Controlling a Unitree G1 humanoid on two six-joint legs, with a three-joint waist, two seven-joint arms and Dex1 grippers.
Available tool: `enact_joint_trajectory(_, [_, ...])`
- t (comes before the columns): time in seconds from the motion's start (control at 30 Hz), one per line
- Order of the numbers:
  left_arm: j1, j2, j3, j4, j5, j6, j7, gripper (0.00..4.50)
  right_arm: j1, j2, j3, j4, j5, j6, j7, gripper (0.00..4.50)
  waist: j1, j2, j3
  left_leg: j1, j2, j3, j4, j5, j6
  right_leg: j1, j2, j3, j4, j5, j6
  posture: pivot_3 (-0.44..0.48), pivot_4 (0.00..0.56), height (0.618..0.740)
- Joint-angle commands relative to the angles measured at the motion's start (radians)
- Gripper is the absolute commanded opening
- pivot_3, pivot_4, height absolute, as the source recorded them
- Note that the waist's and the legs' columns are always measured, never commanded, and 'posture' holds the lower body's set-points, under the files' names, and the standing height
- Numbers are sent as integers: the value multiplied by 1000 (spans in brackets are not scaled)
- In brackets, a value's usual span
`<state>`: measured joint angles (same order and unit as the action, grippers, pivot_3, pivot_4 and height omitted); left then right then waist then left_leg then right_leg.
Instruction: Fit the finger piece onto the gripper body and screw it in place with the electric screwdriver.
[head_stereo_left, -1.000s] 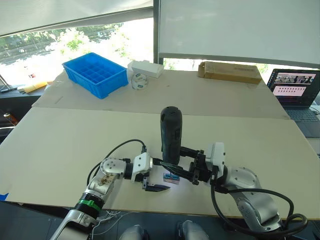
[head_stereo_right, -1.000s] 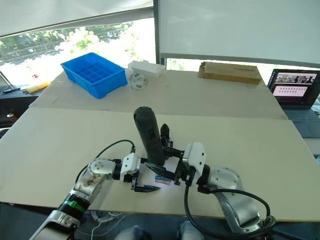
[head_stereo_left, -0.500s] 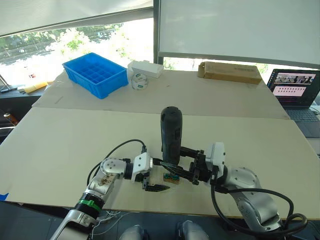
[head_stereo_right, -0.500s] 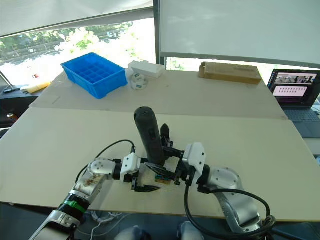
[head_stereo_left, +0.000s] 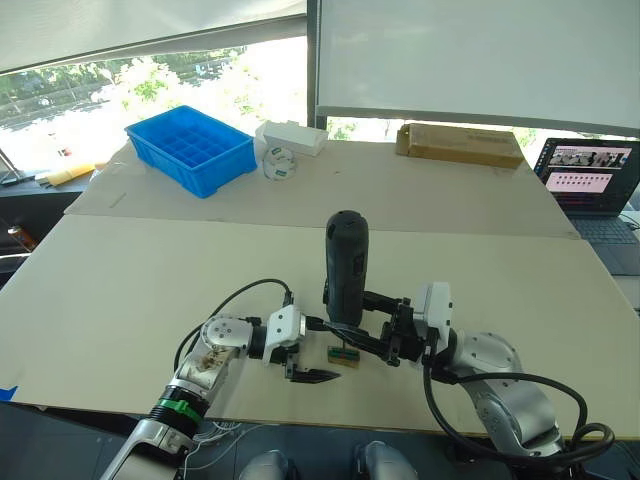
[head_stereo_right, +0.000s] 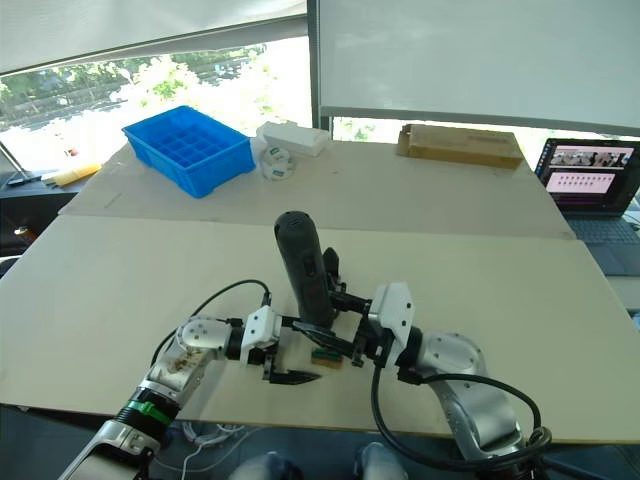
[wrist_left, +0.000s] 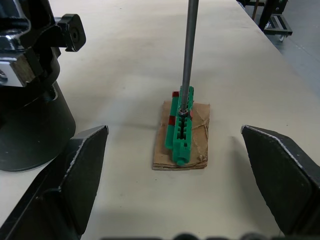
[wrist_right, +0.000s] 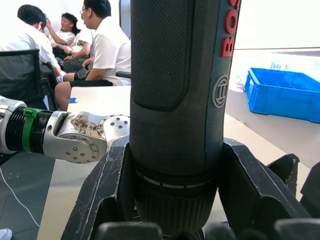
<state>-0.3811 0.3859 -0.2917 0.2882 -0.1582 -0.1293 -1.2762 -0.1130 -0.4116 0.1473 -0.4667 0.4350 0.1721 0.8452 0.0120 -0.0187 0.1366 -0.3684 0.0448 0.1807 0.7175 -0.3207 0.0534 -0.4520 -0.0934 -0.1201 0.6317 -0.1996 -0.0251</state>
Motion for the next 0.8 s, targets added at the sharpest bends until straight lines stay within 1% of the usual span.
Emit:
enact_joint_trajectory(0.03, [19,-4,-32,-3,17,9,3,4489,-3,-4,-5,-26,3,-28,4,1911,0,0,0,0,0,0,0,0,0,0,0,0,0,0,0,0,150,740])
enact_joint_trajectory(0.2, [14,-2,-27,0,16,10,5,4489,0,-7,8,-25,-19,-34,1,1911,0,0,0,0,0,0,0,0,0,0,0,0,0,0,0,0,150,740])
enact_joint_trajectory(0.3, [5,4,-17,11,10,7,1,4489,-16,-4,-11,-46,5,-18,-9,1911,0,0,0,0,0,0,0,0,0,0,0,0,0,0,0,0,150,740])
enact_joint_trajectory(0.5, [3,32,18,14,-26,-12,-35,4489,-31,-26,-32,-67,60,-7,24,1911,-3,0,0,0,0,0,0,0,0,0,0,0,0,0,0,0,150,740])
enact_joint_trajectory(0.63, [10,54,47,-4,-76,-12,-76,4489,-53,-30,-46,-87,99,19,14,1911,-13,0,0,0,1,0,0,0,0,-1,1,0,0,0,0,0,150,740])
enact_joint_trajectory(0.8, [41,89,113,-68,-196,-2,-156,4489,-84,-34,-66,-126,149,63,-12,1911,-18,0,0,-1,1,0,0,1,-1,-2,1,0,1,0,-1,0,150,740])
